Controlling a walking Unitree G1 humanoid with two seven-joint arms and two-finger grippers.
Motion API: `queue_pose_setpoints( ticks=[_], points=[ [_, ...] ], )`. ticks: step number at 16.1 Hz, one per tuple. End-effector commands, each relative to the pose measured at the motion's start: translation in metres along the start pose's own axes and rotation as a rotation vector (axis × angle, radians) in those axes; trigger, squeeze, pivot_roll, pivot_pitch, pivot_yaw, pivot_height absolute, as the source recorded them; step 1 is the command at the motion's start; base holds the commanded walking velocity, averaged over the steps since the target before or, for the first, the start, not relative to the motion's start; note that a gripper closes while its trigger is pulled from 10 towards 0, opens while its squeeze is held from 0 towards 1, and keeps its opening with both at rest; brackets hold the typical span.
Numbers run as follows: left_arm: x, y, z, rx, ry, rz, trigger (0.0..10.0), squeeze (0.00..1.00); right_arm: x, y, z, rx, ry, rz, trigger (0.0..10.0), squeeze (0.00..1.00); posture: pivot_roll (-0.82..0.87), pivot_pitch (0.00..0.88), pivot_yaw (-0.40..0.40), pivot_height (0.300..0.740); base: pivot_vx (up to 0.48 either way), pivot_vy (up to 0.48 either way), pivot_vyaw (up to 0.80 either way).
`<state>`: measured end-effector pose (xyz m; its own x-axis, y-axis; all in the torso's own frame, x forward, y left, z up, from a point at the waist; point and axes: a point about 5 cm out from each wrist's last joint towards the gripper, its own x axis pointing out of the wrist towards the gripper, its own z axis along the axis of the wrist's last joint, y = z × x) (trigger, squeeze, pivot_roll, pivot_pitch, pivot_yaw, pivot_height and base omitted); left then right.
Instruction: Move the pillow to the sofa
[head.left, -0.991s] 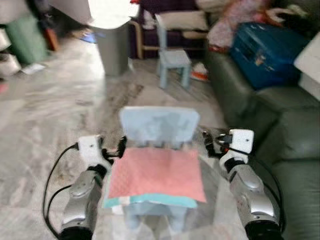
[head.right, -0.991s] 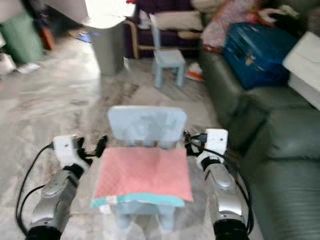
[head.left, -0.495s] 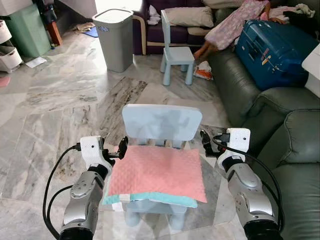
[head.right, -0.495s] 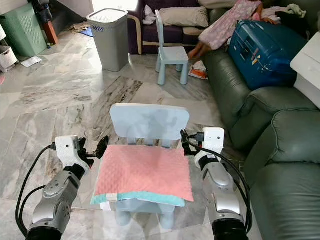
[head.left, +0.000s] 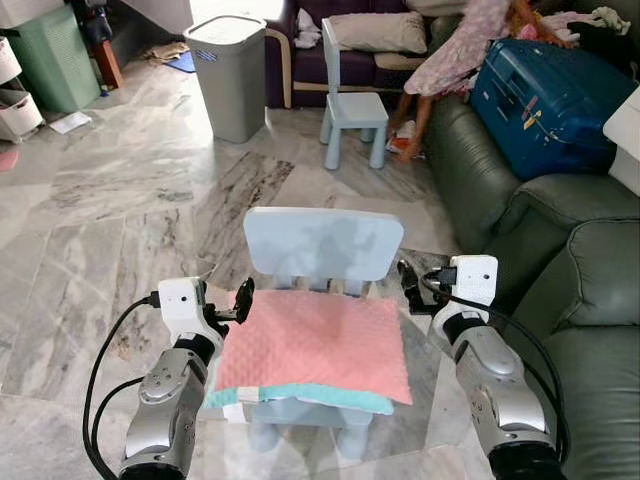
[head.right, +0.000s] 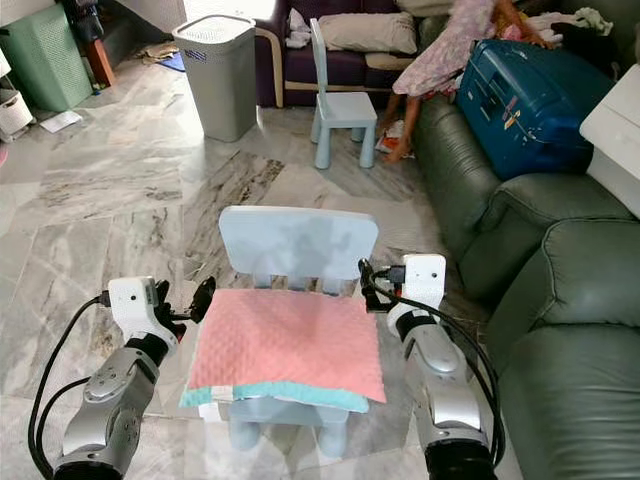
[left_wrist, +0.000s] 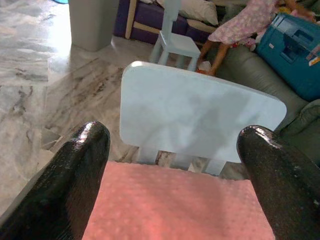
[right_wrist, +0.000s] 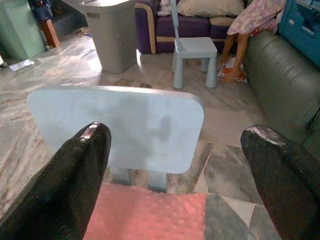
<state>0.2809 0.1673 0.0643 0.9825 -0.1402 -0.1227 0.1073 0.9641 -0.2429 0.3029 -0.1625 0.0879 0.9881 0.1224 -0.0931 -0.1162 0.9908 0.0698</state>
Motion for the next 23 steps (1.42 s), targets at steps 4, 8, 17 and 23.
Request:
queue_pose_setpoints(
  ticks=[4,8,17,23],
  points=[
    [-0.0059,-0.0011,-0.0035,0.011,0.013,0.008,10.0,0.00,-0.0042,0.0052,0.0024,-0.008,-0.011,0.030,10.0,0.00,-0.11,0.088,-0.036,0.740,0.000,0.000,0.00],
    [-0.0052,-0.0026,-0.0037,0.007,0.015,0.008,10.0,0.00,-0.0042,0.0057,0.0028,-0.008,-0.007,0.039,10.0,0.00,-0.11,0.091,-0.038,0.740,0.000,0.000,0.00],
    [-0.0039,-0.0020,-0.0026,0.007,0.014,0.016,10.0,0.00,-0.0025,0.0078,0.0036,-0.006,-0.005,0.049,10.0,0.00,-0.11,0.093,-0.041,0.740,0.000,0.000,0.00],
    [-0.0033,-0.0015,-0.0025,0.007,0.014,0.022,10.0,0.00,-0.0017,0.0082,0.0036,-0.009,-0.002,0.050,10.0,0.00,-0.11,0.095,-0.039,0.723,0.000,0.000,0.00]
  ],
)
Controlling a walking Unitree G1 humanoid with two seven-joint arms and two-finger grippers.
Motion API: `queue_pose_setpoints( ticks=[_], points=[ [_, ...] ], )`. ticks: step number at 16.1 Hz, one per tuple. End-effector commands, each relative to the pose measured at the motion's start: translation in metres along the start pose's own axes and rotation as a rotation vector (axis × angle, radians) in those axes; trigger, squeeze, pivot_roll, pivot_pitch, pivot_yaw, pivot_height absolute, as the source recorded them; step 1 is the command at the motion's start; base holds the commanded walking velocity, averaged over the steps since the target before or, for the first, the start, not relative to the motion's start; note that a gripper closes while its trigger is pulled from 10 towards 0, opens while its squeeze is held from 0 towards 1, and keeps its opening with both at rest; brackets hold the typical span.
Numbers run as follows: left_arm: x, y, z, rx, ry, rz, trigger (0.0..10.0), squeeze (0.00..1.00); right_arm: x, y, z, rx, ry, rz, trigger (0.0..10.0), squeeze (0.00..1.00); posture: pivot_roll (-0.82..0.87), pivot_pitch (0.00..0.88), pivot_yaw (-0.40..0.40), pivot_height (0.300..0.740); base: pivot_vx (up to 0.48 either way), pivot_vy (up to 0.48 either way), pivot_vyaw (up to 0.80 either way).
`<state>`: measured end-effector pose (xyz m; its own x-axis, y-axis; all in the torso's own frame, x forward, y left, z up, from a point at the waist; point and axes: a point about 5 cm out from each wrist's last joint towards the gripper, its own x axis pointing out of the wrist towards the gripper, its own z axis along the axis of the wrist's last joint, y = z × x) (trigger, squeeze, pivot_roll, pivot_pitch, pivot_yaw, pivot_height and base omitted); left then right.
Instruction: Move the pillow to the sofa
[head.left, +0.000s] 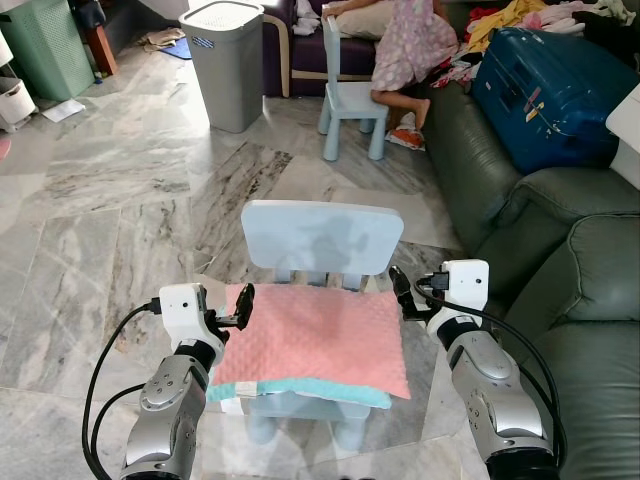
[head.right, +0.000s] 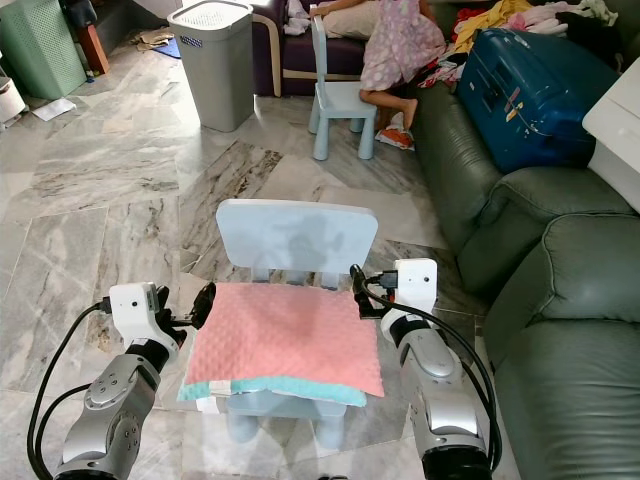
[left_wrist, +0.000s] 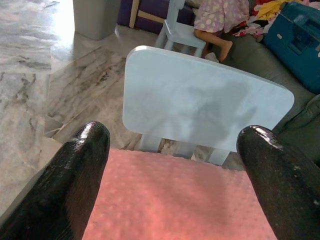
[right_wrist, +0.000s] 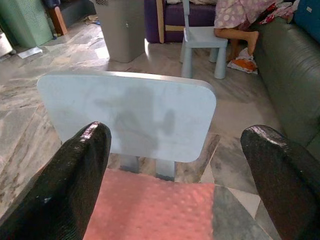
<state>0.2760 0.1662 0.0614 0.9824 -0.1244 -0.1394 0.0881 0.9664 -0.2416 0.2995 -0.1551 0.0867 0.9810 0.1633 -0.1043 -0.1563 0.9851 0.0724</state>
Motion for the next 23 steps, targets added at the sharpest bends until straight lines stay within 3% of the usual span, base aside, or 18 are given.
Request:
queue_pose_setpoints(
  ticks=[1,23],
  points=[
    [0.0010,-0.0008,0.0013,0.008,0.002,0.002,10.0,0.00,0.0007,0.0006,0.0055,-0.008,-0.016,0.010,10.0,0.00,-0.11,0.093,-0.041,0.715,0.000,0.000,0.00],
    [0.0021,0.0026,0.0038,0.026,-0.014,0.030,10.0,0.00,0.0041,0.0044,0.0046,-0.008,-0.014,0.024,10.0,0.00,-0.11,0.089,-0.044,0.434,0.000,0.000,0.00]
  ],
)
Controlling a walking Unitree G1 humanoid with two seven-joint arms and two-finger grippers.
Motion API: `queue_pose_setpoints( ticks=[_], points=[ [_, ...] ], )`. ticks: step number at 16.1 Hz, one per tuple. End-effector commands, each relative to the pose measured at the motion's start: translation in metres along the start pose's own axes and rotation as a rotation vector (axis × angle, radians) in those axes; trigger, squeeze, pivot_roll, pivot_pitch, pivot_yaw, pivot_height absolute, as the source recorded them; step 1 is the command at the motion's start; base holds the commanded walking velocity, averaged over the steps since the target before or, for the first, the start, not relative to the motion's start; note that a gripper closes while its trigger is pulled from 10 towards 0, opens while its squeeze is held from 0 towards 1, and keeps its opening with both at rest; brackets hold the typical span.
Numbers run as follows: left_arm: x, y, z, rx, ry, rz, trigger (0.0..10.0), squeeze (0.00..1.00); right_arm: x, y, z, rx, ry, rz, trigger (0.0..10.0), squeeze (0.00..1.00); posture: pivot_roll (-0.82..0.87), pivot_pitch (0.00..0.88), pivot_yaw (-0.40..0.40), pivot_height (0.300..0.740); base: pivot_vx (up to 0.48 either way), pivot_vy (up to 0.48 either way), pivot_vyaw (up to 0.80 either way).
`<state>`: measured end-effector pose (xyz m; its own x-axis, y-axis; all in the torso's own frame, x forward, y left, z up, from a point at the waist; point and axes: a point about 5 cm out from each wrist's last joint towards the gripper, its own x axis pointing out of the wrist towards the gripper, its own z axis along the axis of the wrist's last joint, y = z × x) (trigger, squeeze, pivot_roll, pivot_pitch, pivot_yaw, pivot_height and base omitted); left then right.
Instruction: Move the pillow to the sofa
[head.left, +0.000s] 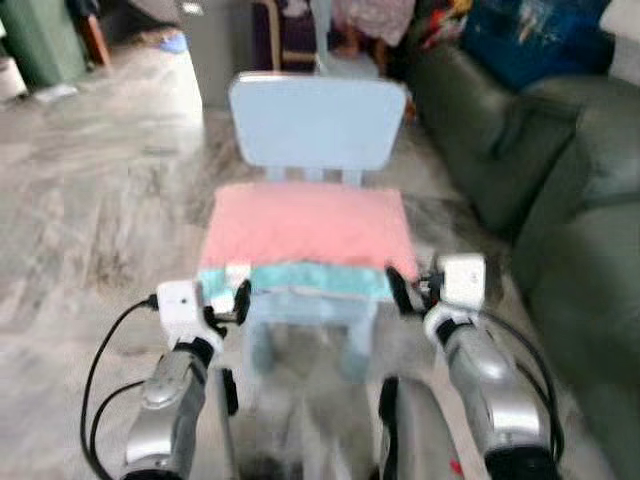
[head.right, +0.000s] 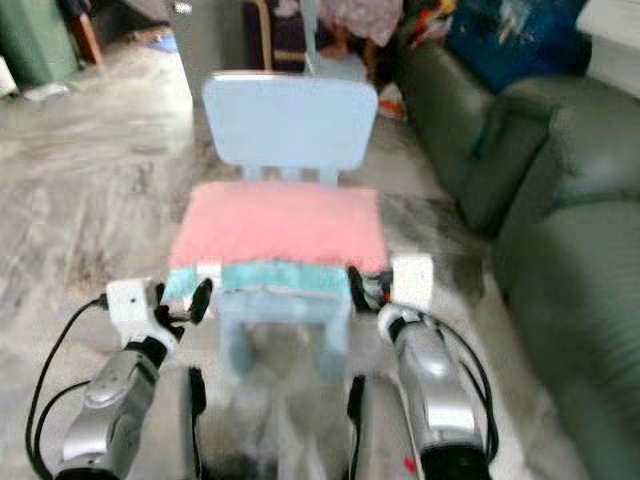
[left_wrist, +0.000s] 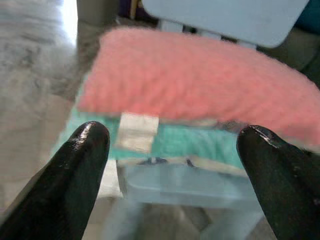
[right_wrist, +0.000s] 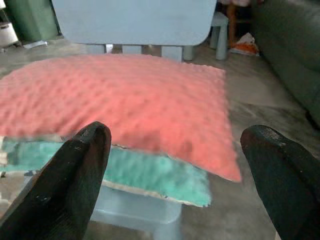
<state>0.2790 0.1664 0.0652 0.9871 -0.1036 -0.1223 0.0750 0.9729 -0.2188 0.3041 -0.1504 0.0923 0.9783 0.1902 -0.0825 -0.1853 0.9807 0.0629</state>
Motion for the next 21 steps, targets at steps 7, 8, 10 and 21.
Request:
queue_pose_setpoints(
  ticks=[7,8,10,21],
  points=[
    [0.006,0.018,0.020,0.067,-0.077,0.102,10.0,0.00,0.005,-0.005,0.007,-0.007,-0.023,-0.016,10.0,0.00,-0.11,0.091,-0.043,0.346,0.000,0.000,0.00],
    [0.008,0.019,0.027,0.104,-0.104,0.107,10.0,0.00,0.006,-0.006,0.011,-0.013,-0.039,-0.016,10.0,0.00,-0.11,0.092,-0.043,0.346,0.000,0.000,0.00],
    [0.011,0.020,0.039,0.121,-0.147,0.109,10.0,0.00,0.008,-0.006,0.021,-0.038,-0.071,-0.007,10.0,0.00,-0.11,0.093,-0.041,0.346,0.000,0.000,0.00],
    [0.048,0.041,0.143,0.030,-0.410,0.147,10.0,0.00,0.038,0.001,0.126,-0.104,-0.394,0.091,10.0,0.00,-0.09,0.137,-0.008,0.346,0.000,0.000,0.00]
  ],
)
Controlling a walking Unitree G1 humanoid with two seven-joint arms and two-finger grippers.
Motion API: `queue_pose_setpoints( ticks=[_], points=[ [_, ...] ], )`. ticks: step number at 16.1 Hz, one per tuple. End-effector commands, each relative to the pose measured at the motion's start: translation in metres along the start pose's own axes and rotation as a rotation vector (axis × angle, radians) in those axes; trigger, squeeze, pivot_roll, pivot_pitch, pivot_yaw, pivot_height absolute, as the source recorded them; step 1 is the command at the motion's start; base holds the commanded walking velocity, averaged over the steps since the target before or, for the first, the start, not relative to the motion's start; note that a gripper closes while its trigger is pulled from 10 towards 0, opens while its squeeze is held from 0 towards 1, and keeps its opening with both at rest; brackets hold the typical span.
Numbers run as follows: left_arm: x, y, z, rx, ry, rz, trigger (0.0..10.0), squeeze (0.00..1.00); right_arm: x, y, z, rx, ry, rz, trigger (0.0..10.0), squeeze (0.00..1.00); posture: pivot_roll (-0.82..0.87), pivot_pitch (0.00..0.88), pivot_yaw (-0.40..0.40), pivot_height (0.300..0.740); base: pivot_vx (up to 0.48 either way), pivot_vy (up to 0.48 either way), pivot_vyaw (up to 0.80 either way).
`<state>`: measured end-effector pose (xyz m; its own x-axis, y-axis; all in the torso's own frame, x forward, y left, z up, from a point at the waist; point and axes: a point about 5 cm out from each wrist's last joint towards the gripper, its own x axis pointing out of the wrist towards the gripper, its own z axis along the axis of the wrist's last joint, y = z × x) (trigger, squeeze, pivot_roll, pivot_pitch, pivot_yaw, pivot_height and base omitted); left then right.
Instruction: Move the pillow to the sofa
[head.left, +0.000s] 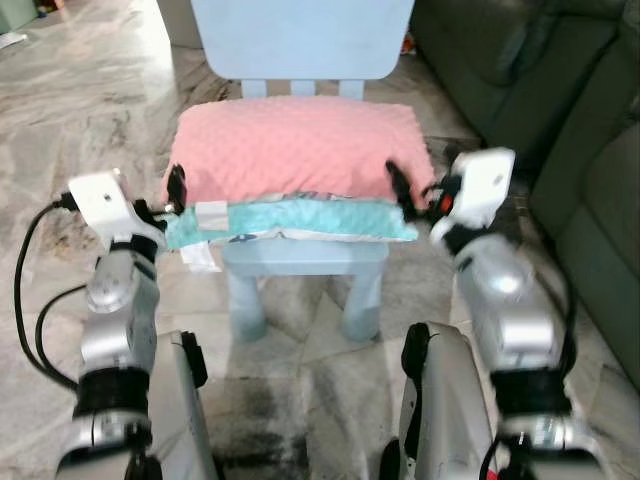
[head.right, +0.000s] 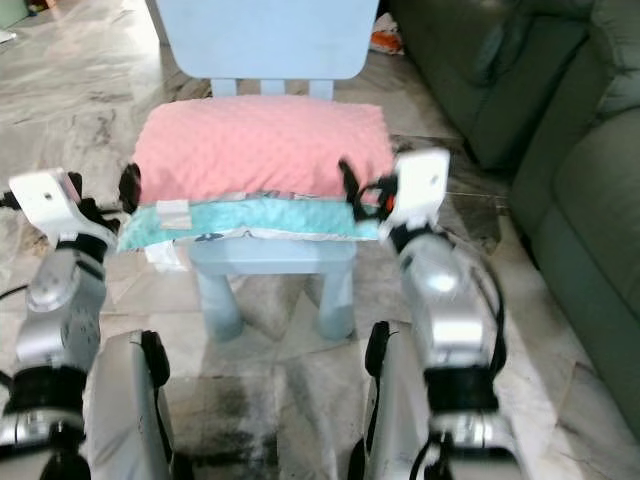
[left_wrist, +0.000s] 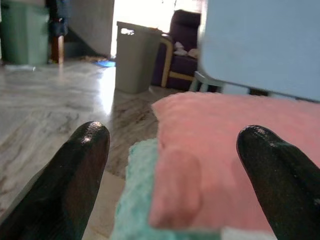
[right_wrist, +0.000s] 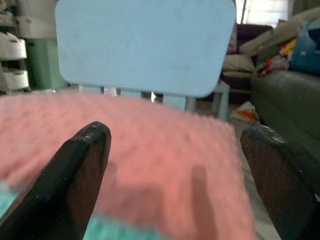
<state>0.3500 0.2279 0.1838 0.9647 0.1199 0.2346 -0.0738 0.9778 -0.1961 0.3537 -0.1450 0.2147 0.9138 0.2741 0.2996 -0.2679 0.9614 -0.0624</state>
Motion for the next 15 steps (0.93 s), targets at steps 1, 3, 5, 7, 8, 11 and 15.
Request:
queue_pose_setpoints(
  ticks=[1,3,5,7,8,11,15],
  points=[
    [0.011,0.002,0.012,-0.020,-0.015,0.005,10.0,0.00,0.007,-0.010,0.004,0.010,-0.006,-0.013,10.0,0.00,-0.09,0.144,-0.009,0.346,0.000,0.000,0.00],
    [0.024,0.003,0.022,-0.038,-0.026,0.001,10.0,0.00,0.018,-0.021,0.011,0.032,-0.007,-0.021,10.0,0.00,-0.08,0.160,-0.008,0.346,0.000,0.000,0.00],
    [0.039,0.007,0.030,-0.086,-0.002,0.027,10.0,0.00,0.032,-0.033,0.021,0.048,-0.003,-0.008,10.0,0.00,-0.08,0.192,-0.010,0.346,0.000,0.000,0.00],
    [0.052,0.010,0.034,-0.160,0.038,0.053,10.0,0.00,0.040,-0.039,0.024,0.082,0.005,-0.004,10.0,0.00,-0.07,0.221,-0.005,0.346,0.000,0.000,0.00],
    [0.056,0.011,0.036,-0.189,0.050,0.059,10.0,0.00,0.044,-0.041,0.025,0.101,0.012,0.004,10.0,0.00,-0.06,0.232,-0.001,0.346,0.000,0.000,0.00],
    [0.066,0.008,0.041,-0.262,0.089,0.057,10.0,0.00,0.055,-0.047,0.028,0.157,0.033,0.010,10.0,0.00,-0.05,0.267,0.005,0.346,0.000,0.000,0.00],
    [0.078,0.001,0.057,-0.378,0.107,0.035,10.0,0.00,0.061,-0.054,0.027,0.154,0.082,0.011,10.0,0.00,-0.03,0.328,0.022,0.346,0.000,0.000,0.00]
  ],
)
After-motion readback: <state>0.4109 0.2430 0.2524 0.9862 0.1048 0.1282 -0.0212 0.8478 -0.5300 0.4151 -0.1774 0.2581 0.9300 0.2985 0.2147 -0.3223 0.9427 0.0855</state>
